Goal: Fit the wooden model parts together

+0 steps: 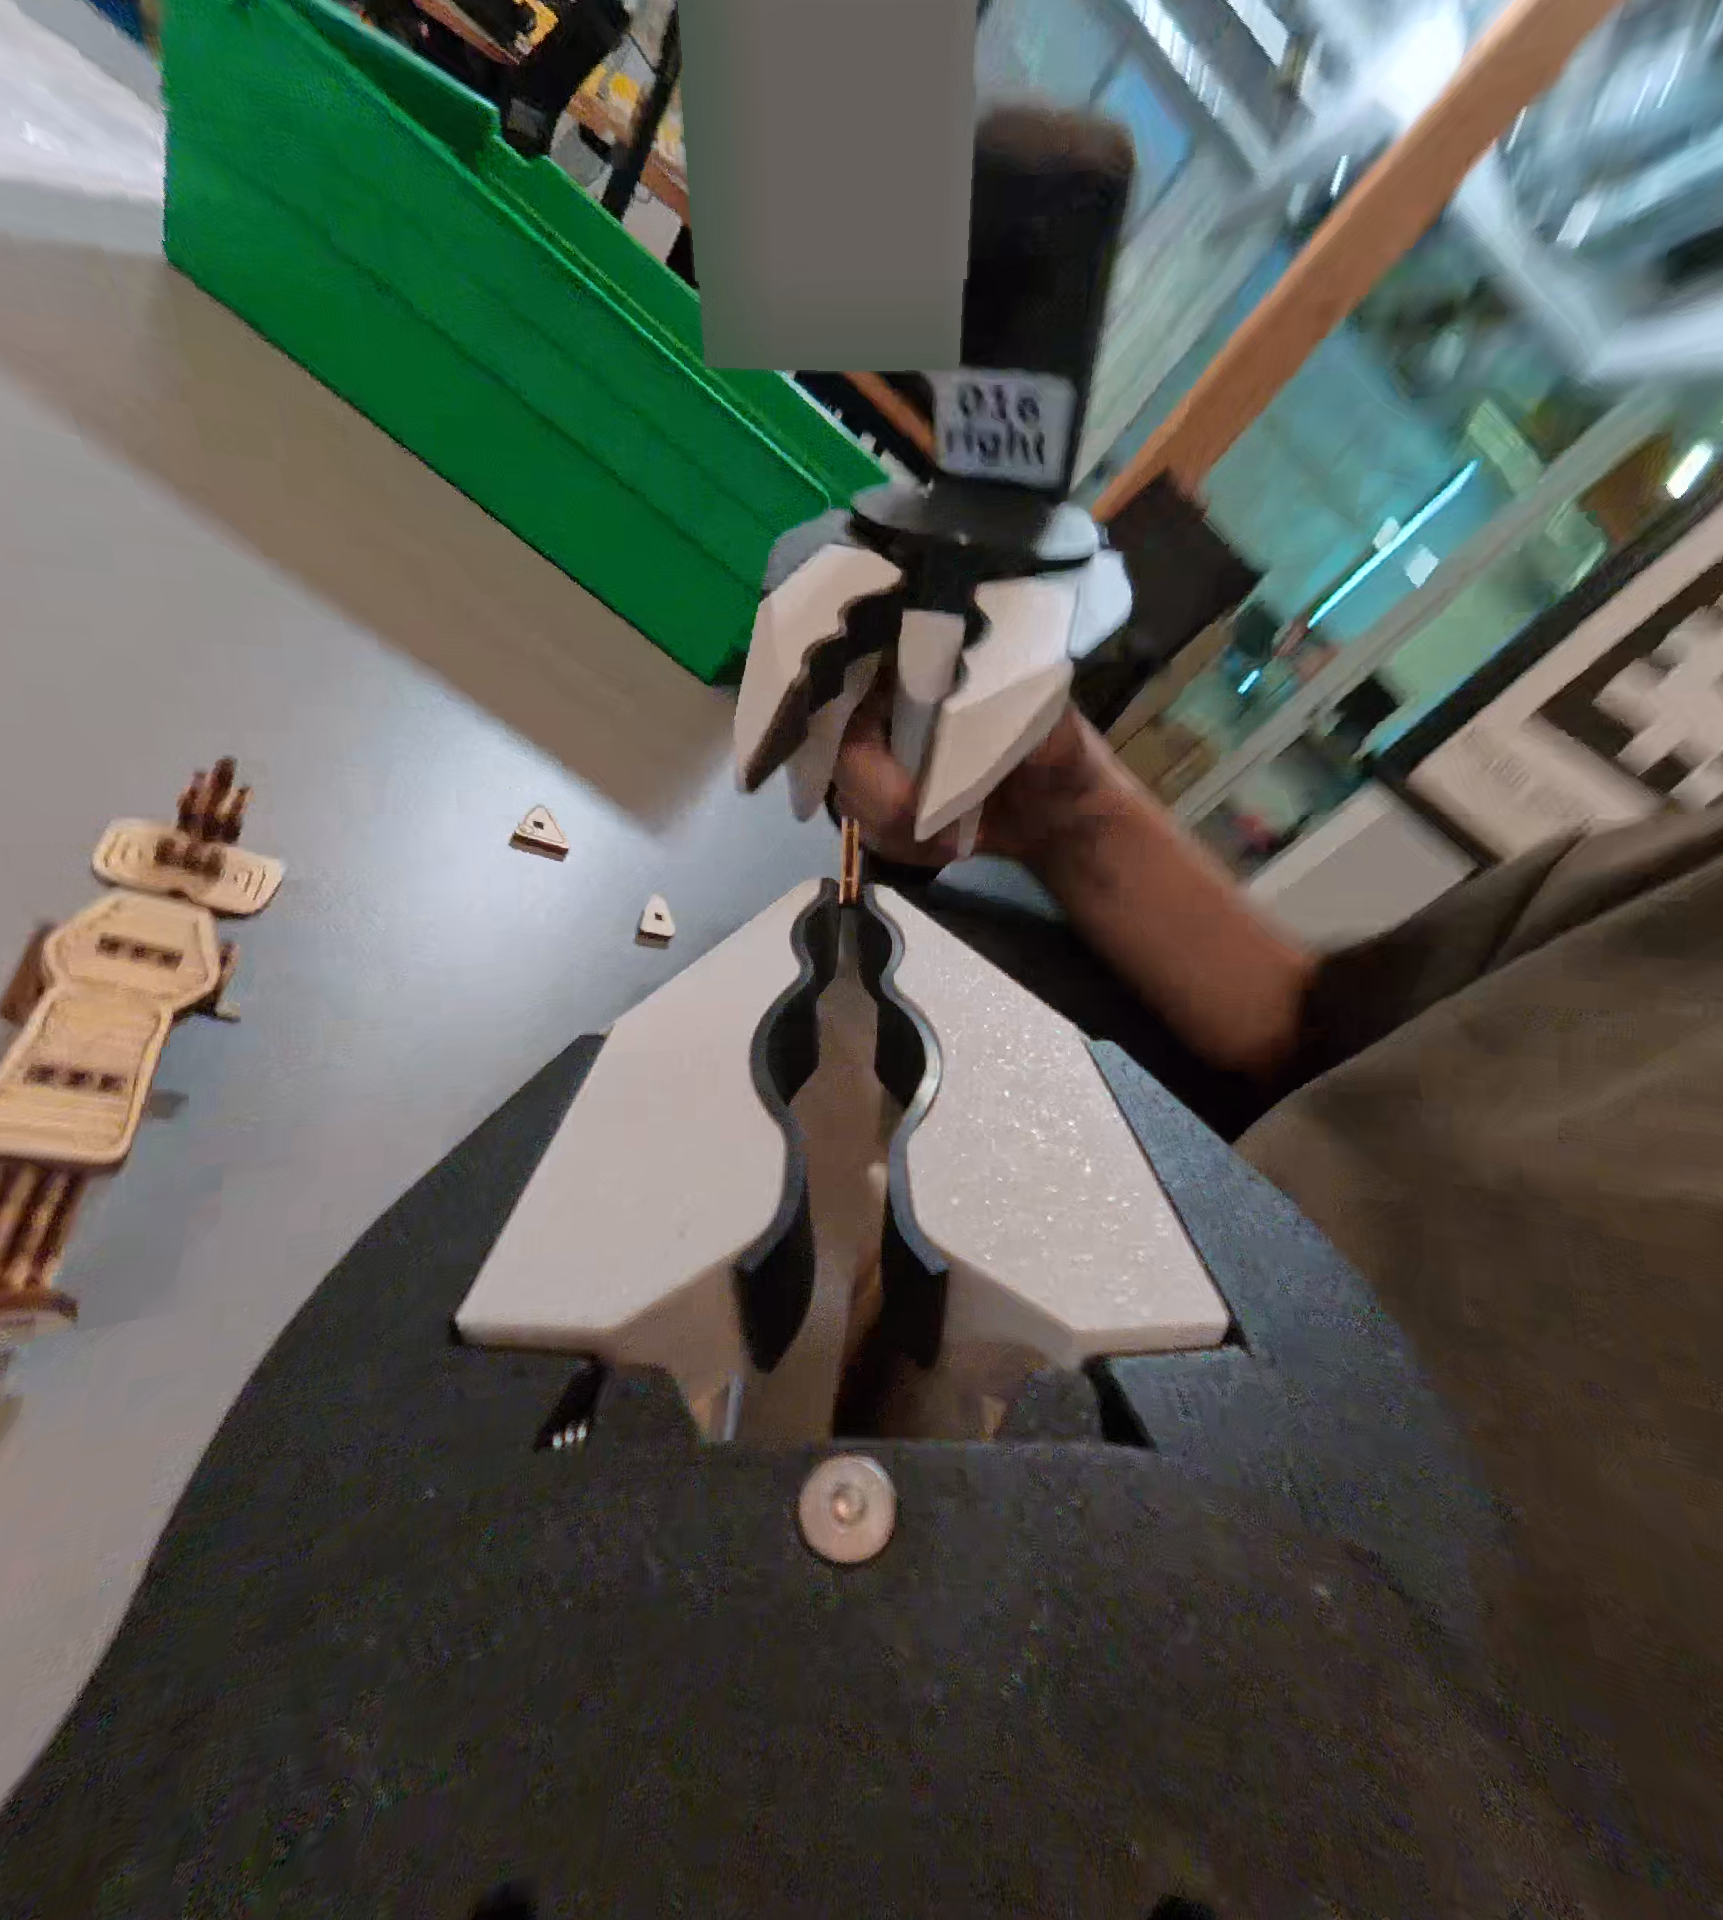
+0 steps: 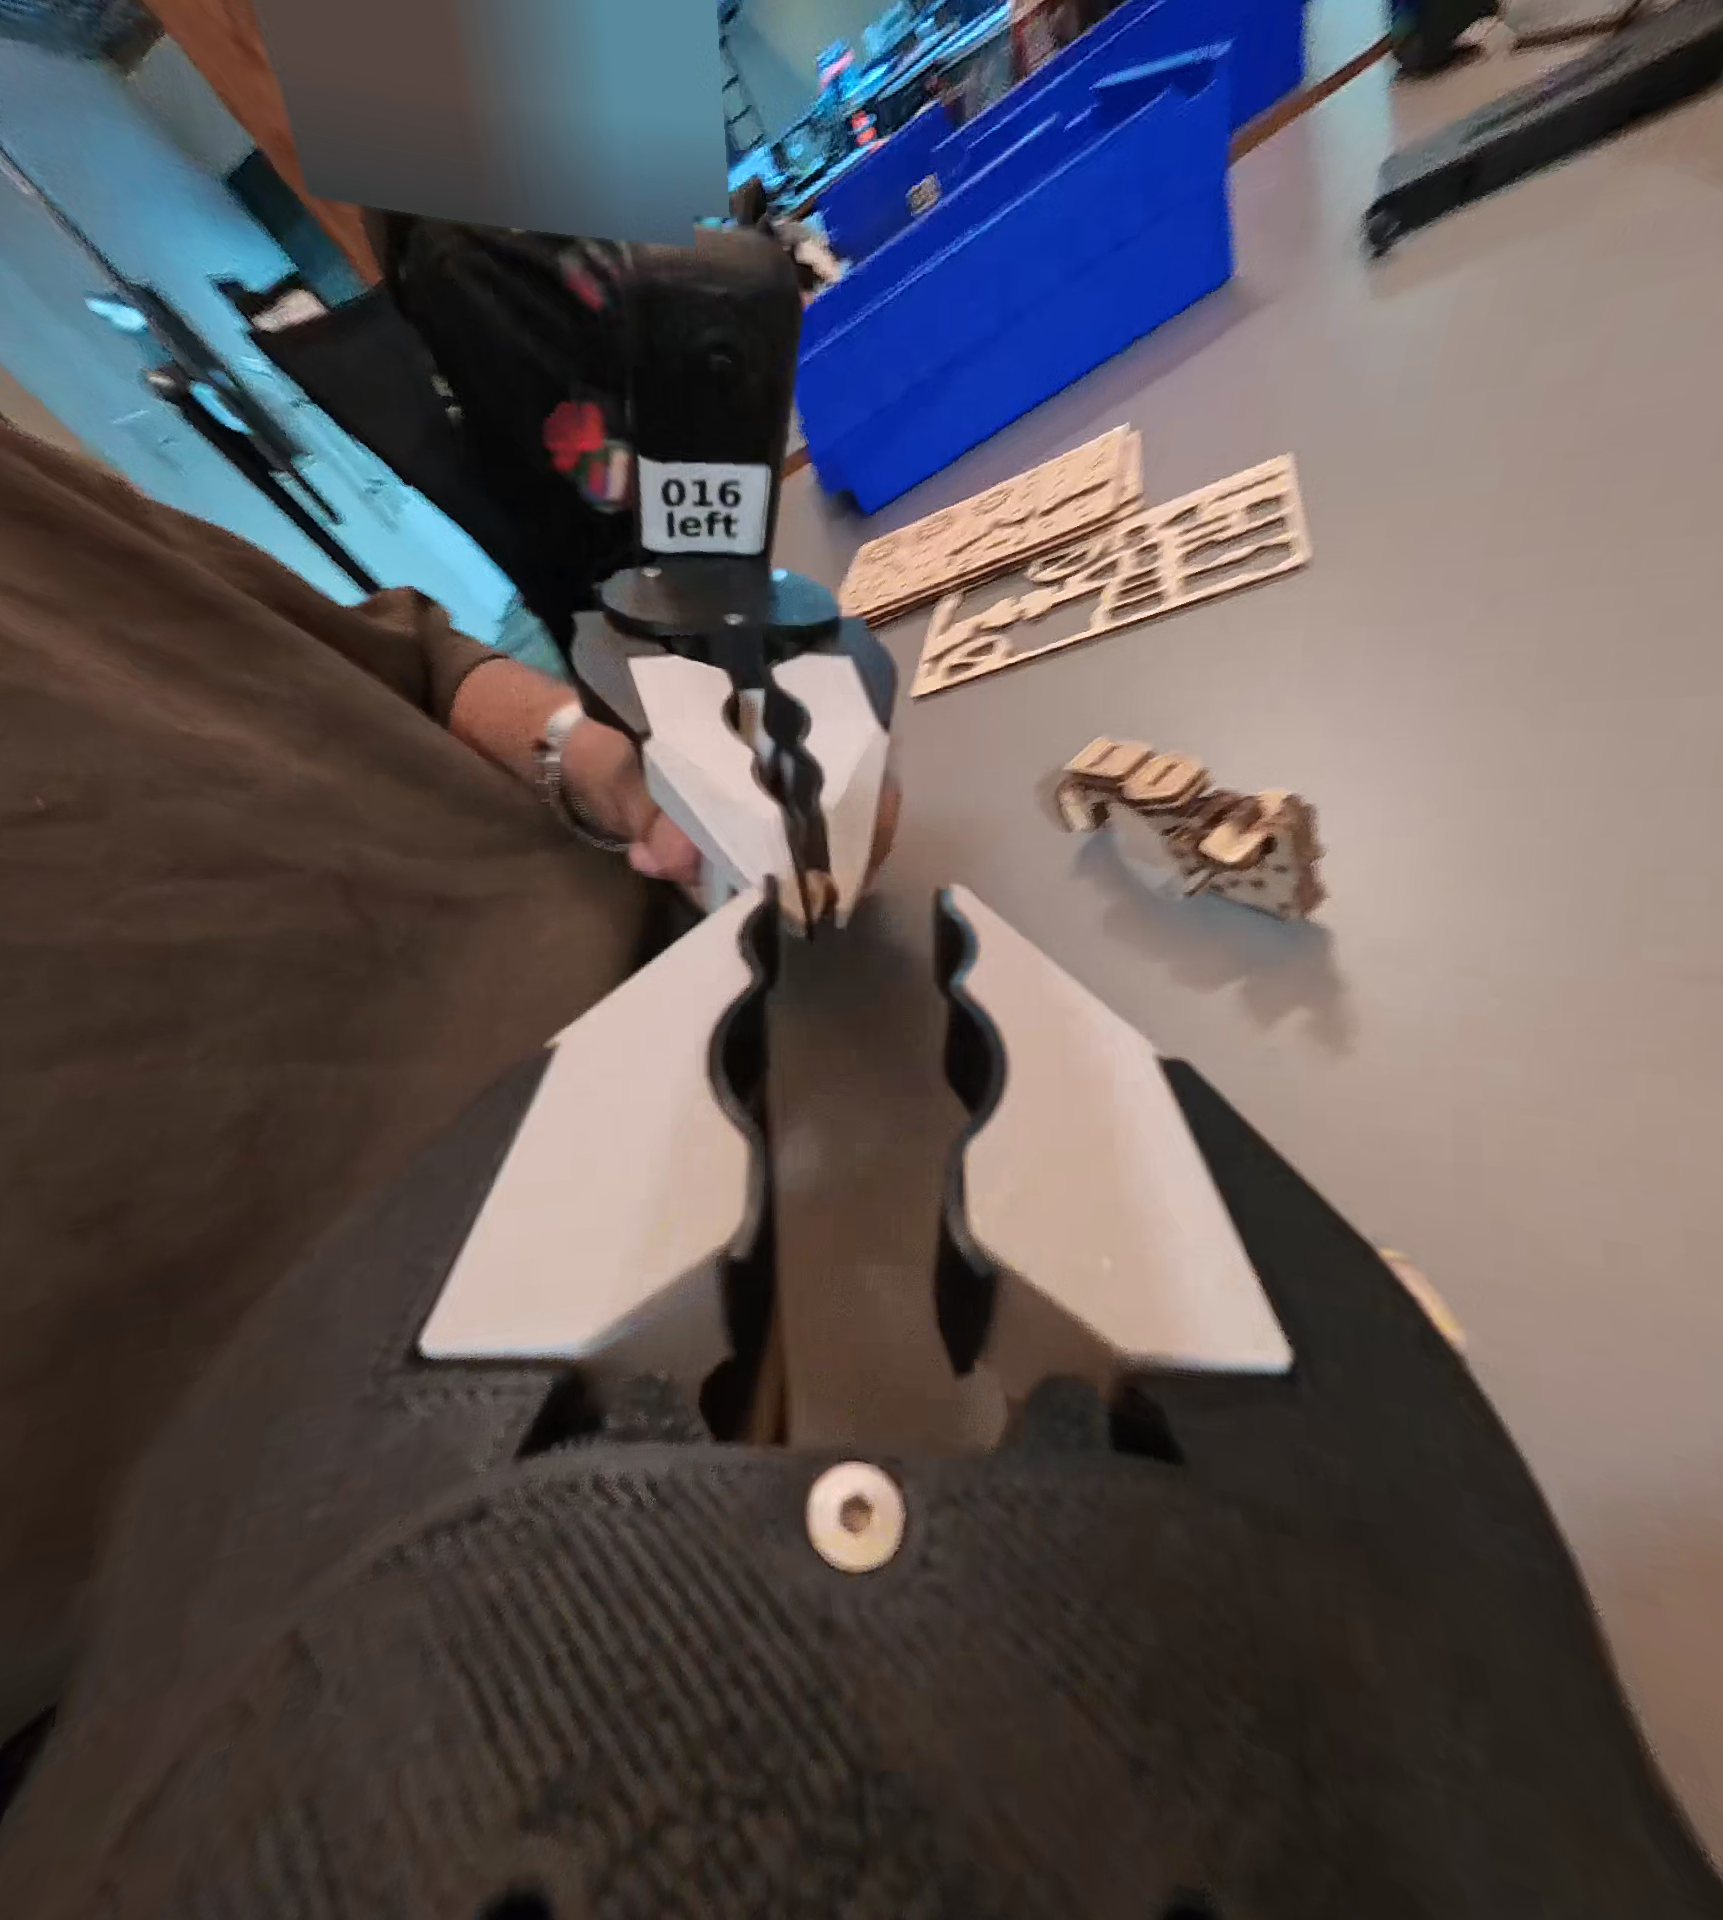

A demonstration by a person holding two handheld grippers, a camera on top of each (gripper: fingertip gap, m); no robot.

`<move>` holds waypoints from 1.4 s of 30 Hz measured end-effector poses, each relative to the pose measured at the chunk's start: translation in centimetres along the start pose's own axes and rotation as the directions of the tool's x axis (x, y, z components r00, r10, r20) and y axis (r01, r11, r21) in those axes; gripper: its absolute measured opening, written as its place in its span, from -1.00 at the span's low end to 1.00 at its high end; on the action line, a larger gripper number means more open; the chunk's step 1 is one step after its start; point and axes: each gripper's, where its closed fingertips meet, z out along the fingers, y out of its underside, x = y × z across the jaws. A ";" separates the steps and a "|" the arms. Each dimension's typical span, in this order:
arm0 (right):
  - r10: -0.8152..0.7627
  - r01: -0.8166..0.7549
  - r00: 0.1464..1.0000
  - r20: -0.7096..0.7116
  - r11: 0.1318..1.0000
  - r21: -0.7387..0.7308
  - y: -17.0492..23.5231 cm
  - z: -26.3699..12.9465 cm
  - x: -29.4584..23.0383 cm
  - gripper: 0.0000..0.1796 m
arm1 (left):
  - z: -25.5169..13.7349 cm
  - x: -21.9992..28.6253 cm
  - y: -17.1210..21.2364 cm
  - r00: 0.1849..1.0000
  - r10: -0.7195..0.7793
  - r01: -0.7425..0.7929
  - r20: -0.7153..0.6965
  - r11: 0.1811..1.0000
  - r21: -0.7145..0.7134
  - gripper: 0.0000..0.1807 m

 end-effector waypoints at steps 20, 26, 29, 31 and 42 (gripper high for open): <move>-0.679 0.618 0.715 -0.170 0.726 -0.301 2.7 1.9 -0.2 -0.78 | -1.0 -0.7 1.8 0.940 -0.329 0.307 -0.096 0.933 -0.191 -1.00; -0.723 0.637 0.671 -0.165 0.675 -0.372 3.3 2.0 0.1 -0.79 | -1.0 -1.0 2.0 0.932 -0.352 0.332 -0.086 0.925 -0.185 -1.00; -0.728 0.632 0.671 -0.138 0.660 -0.406 3.9 1.6 0.2 -1.00 | -1.2 -1.4 1.3 0.918 -0.385 0.371 -0.096 0.918 -0.141 -1.00; -0.725 0.643 0.678 -0.121 0.665 -0.379 3.9 2.0 -0.5 -1.00 | -1.3 -1.6 1.1 0.918 -0.385 0.371 -0.090 0.918 -0.142 -1.00; -0.699 0.611 0.691 -0.185 0.701 -0.368 2.9 1.6 0.2 -0.84 | -1.2 -1.8 1.5 0.931 -0.358 0.345 -0.068 0.926 -0.151 -1.00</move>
